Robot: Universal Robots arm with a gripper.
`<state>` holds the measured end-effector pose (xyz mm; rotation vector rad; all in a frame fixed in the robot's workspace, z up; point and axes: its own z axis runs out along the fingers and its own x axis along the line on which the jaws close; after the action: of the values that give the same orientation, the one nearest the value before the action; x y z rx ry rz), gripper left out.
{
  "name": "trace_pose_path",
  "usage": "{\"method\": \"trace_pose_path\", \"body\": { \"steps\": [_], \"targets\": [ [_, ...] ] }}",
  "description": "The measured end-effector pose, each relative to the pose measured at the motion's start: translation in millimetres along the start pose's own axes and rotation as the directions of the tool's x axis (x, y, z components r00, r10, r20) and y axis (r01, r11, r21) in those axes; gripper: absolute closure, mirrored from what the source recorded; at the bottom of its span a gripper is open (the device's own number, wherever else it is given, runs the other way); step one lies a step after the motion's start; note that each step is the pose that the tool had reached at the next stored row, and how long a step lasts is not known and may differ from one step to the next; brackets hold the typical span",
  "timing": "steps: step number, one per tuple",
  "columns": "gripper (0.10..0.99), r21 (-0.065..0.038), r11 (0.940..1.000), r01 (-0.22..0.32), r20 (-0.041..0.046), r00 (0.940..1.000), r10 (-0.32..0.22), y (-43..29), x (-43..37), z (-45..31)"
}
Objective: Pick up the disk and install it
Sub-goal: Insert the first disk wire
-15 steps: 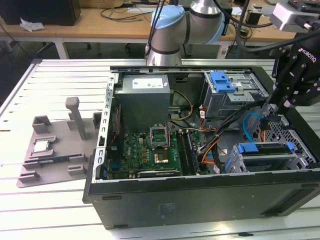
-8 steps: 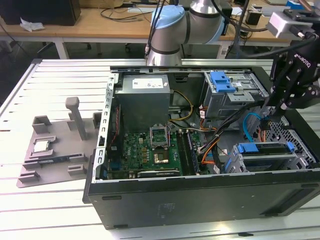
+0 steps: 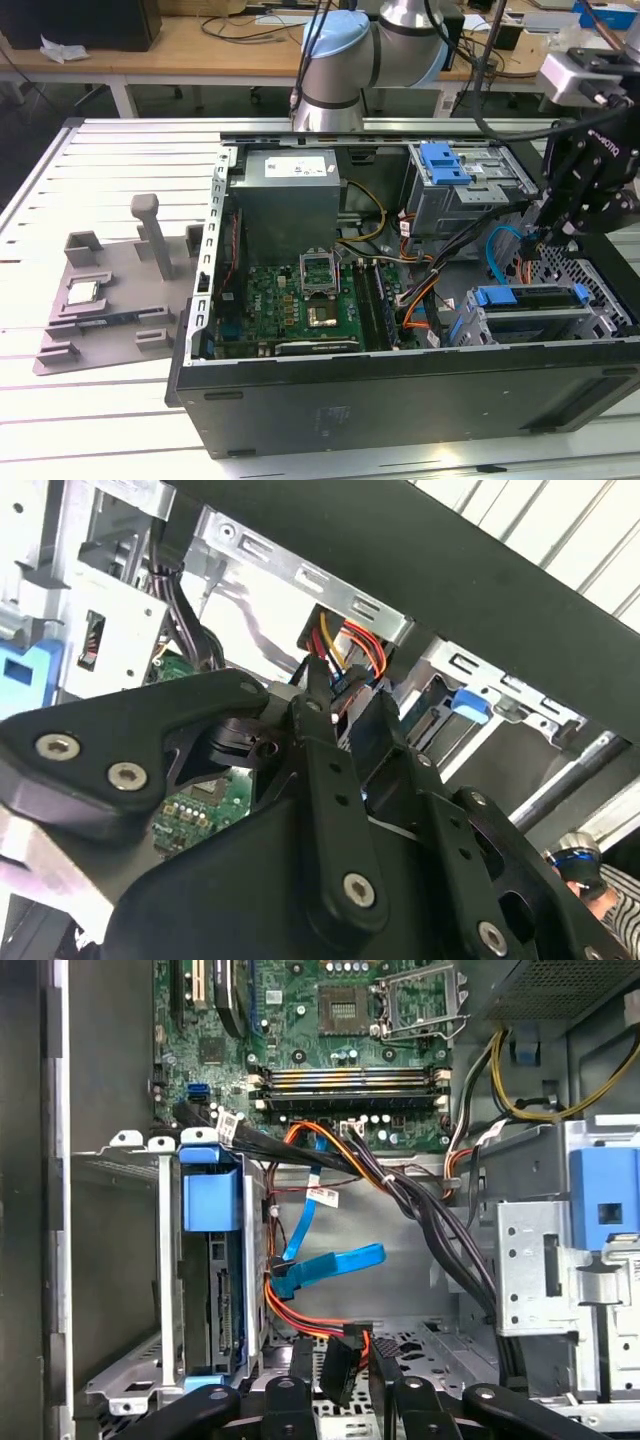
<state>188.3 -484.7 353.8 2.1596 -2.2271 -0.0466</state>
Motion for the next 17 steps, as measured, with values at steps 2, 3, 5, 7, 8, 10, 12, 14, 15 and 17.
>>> {"method": "trace_pose_path", "body": {
  "steps": [2,3,5,7,8,10,12,14,15,17],
  "targets": [
    [0.725,0.0,1.0,0.0,-0.0013,1.0,0.0,-0.2,-0.1,2.6],
    [0.725,0.0,1.0,0.0,-0.0059,1.0,0.0,-0.2,-0.1,2.7],
    [0.725,0.0,1.0,0.0,-0.0059,1.0,0.0,-0.2,0.0,2.7],
    [0.725,0.0,1.0,0.0,-0.0057,1.0,0.0,-0.2,-0.1,2.7],
    [0.725,0.0,1.0,0.0,-0.0057,1.0,0.0,-0.2,-0.1,2.7],
    [0.871,0.0,1.0,0.0,-0.0055,1.0,0.0,-0.2,-0.1,2.7],
    [0.918,0.0,1.0,0.0,-0.0054,1.0,0.0,-0.2,-0.1,2.7],
    [0.918,0.0,1.0,0.0,-0.0052,1.0,0.0,-0.2,-0.1,2.7],
    [0.918,0.0,1.0,0.0,-0.0052,1.0,0.0,0.2,0.0,2.7],
    [0.918,0.0,1.0,0.0,-0.0055,1.0,0.0,10.7,5.3,3.3]
  ]
}}
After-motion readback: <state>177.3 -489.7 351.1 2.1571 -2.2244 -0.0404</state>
